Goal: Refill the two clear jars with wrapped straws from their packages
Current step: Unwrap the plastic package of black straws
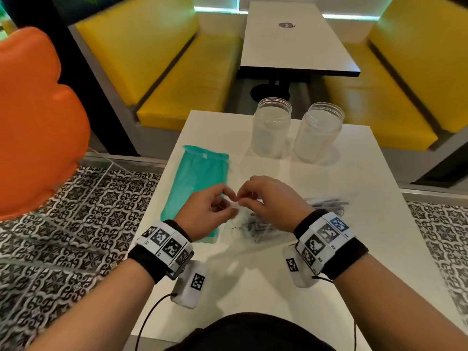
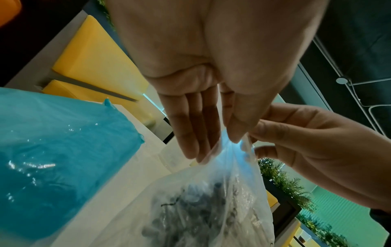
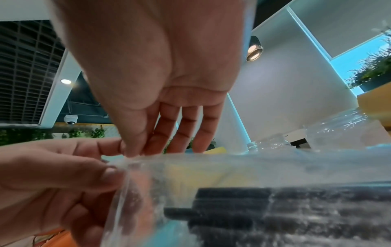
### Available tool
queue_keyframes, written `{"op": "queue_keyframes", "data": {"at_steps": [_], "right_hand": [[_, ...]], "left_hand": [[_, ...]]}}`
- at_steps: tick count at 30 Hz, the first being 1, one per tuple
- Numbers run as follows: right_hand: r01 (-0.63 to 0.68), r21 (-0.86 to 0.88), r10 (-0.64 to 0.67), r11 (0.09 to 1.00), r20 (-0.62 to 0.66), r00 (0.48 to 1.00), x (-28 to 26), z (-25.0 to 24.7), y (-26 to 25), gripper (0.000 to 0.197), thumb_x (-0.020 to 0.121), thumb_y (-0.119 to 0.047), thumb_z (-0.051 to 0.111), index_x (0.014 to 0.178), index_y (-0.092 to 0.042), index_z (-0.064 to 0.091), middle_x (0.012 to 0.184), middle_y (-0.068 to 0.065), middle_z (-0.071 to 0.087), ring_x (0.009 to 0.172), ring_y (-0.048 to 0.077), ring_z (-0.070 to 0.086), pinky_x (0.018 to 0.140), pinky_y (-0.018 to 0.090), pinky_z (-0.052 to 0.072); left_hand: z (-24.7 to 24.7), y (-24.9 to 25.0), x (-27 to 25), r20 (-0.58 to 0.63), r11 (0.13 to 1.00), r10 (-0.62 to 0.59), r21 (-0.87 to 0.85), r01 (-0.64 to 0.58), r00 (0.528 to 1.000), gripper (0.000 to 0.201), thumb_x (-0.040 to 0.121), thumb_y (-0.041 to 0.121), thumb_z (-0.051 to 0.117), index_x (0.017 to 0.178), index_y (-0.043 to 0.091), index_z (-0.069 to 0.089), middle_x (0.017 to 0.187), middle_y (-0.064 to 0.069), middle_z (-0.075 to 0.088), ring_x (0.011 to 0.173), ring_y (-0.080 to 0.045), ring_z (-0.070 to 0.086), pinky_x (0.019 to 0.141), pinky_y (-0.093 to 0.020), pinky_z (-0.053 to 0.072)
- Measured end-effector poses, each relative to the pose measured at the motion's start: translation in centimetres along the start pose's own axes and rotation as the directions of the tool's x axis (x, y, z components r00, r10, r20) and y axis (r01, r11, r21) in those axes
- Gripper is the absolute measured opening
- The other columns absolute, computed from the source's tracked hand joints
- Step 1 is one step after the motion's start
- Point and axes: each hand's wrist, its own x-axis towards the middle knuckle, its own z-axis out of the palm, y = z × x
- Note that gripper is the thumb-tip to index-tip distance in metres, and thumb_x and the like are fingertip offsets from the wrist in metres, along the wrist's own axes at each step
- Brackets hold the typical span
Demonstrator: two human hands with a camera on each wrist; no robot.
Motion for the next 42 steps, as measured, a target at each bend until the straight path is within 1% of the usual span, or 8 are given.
{"op": "queue_keyframes", "data": {"at_steps": [9,15,19,24,30,35,38,42], "right_hand": [[-0.011,0.121,0.01,0.993,0.012,1.0,-0.6,-0.9,1.5,0.017,0.089,-0.04,0.067,0.09,-0.023,0.062,0.087,-0.009,0.058,0.08,0.011,0.057,0.077,0.033,0.052],[-0.028,0.043,0.027,0.999,0.034,0.999,-1.4,-1.7,2.7,0.006,0.089,-0.026,0.065,0.088,-0.024,0.059,0.088,-0.008,0.055,0.085,0.013,0.052,0.078,0.029,0.046],[-0.16,-0.067,0.163,0.985,0.053,0.985,-2.3,-3.2,5.3,0.005,0.09,-0.017,0.06,0.087,-0.02,0.058,0.094,0.0,0.059,0.091,0.02,0.054,0.082,0.033,0.046],[-0.392,-0.207,0.403,0.896,0.011,0.915,-4.3,-4.2,9.8,0.007,0.092,-0.017,0.057,0.092,-0.024,0.058,0.103,0.001,0.059,0.102,0.023,0.048,0.086,0.036,0.044],[-0.457,-0.114,0.457,0.882,-0.028,0.889,-4.9,-3.9,11.1,0.013,0.093,-0.011,0.052,0.092,-0.024,0.054,0.094,-0.002,0.058,0.098,0.024,0.045,0.079,0.035,0.04],[-0.364,-0.097,0.361,0.927,-0.041,0.932,-3.8,-3.5,9.5,0.017,0.091,-0.008,0.049,0.091,-0.025,0.051,0.085,-0.001,0.056,0.1,0.025,0.044,0.08,0.036,0.042],[-0.256,-0.136,0.252,0.957,-0.045,0.967,-3.2,-3.2,8.8,0.01,0.094,-0.013,0.054,0.101,-0.021,0.058,0.098,0.001,0.061,0.104,0.023,0.044,0.086,0.037,0.044],[-0.168,-0.265,0.143,0.95,-0.108,0.984,-2.9,-4.3,9.1,0.013,0.092,-0.026,0.061,0.104,-0.021,0.064,0.117,-0.001,0.059,0.121,0.023,0.04,0.095,0.036,0.042]], "left_hand": [[1.8,1.4,-0.3,-0.057,1.0,-0.006,-0.007,0.006,0.998,0.012,0.083,0.026,0.076,0.086,0.018,0.068,0.077,-0.006,0.075,0.073,-0.014,0.071,0.077,-0.038,0.06],[2.0,2.3,-0.8,-0.039,0.98,0.115,0.165,-0.107,0.993,0.038,0.084,0.057,0.056,0.087,0.021,0.067,0.078,-0.001,0.074,0.078,-0.022,0.075,0.079,-0.048,0.059],[1.1,1.2,-1.0,-0.153,0.997,0.061,0.054,-0.054,0.986,0.025,0.087,0.044,0.061,0.084,0.019,0.065,0.083,-0.007,0.075,0.082,-0.022,0.077,0.083,-0.055,0.058],[-0.4,-1.5,-1.5,-0.249,0.988,-0.012,0.144,0.05,0.969,0.018,0.088,0.021,0.073,0.076,0.013,0.064,0.087,0.011,0.079,0.077,-0.021,0.076,0.077,-0.037,0.061],[-0.1,-1.5,-2.5,-0.114,0.948,-0.108,0.286,0.137,0.988,0.044,0.056,0.056,0.068,0.062,0.015,0.054,0.091,0.003,0.076,0.078,-0.009,0.068,0.082,-0.038,0.057],[3.6,1.9,-0.1,0.074,0.867,-0.108,0.495,0.057,0.991,0.053,0.077,0.063,0.072,0.114,0.026,0.06,0.108,0.014,0.062,0.094,-0.007,0.062,0.084,-0.029,0.052],[7.0,3.5,2.1,0.21,0.775,-0.115,0.63,-0.045,0.971,0.055,0.087,0.054,0.069,0.128,0.021,0.055,0.117,0.001,0.065,0.102,-0.02,0.064,0.086,-0.033,0.048],[8.6,3.8,3.6,0.194,0.714,-0.071,0.695,-0.086,0.979,0.021,0.096,0.028,0.06,0.105,0.009,0.055,0.109,-0.017,0.068,0.103,-0.037,0.062,0.078,-0.037,0.043]]}}
